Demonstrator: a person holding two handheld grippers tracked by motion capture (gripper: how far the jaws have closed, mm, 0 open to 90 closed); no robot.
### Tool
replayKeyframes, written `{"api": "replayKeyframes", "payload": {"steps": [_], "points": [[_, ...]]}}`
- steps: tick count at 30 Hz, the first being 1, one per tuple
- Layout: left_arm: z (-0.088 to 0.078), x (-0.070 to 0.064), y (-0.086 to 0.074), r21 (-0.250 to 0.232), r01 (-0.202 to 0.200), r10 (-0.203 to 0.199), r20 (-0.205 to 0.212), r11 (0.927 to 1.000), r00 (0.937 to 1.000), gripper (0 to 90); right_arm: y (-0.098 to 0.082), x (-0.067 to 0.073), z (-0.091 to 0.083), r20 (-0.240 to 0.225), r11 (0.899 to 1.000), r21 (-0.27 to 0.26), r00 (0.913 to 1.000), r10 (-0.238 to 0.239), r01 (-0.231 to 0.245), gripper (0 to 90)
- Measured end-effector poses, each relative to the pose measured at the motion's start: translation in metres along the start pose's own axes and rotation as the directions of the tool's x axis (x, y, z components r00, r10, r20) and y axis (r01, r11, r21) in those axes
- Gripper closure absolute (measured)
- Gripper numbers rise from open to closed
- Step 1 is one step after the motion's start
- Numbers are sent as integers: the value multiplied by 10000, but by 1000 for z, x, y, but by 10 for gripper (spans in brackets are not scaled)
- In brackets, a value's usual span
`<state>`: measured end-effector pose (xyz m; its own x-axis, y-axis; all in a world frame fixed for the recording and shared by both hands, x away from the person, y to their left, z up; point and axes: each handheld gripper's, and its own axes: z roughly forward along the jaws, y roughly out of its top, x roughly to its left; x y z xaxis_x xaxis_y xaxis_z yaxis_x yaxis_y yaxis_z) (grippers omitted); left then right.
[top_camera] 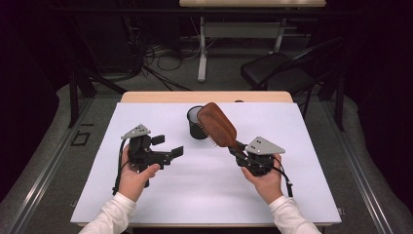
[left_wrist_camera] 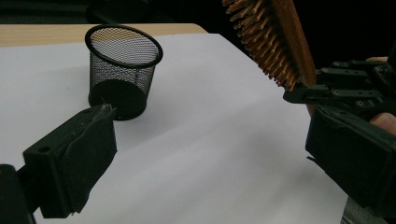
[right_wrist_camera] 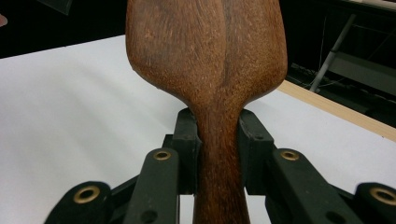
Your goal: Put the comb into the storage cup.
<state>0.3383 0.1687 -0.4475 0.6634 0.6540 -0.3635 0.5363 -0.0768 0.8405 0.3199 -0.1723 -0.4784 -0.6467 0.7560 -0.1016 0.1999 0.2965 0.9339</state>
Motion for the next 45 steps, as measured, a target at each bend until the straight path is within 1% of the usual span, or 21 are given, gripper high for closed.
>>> {"api": "replayKeyframes", "payload": {"steps": [6,10,19,23,28,33,45], "points": [[3,0,7,25,139,-139,0,9999,9999,20,0,1,0,-1,10000,0,10000,27,-27,720],[4,-1,13,39,145,-145,13,9999,9999,20,0,1,0,-13,10000,-18,10000,-2,2,720],[11,-10,31,197,-108,108,7,9997,9999,20,1,3,0,9,10000,-73,10000,-25,25,720],[16,-13,36,302,-150,148,73,9994,9999,20,0,3,0,-12,10000,-63,10000,-37,36,720],[23,-16,42,420,-8,-1,211,9991,9998,20,1,4,0,-4,9999,-101,10000,-56,56,720],[28,-19,49,440,117,-130,297,9990,9995,21,1,4,0,14,9999,-136,10000,-70,70,720],[39,-26,58,532,141,-158,321,9985,9994,21,1,5,0,-4,9999,-146,10000,-89,89,720]]}}
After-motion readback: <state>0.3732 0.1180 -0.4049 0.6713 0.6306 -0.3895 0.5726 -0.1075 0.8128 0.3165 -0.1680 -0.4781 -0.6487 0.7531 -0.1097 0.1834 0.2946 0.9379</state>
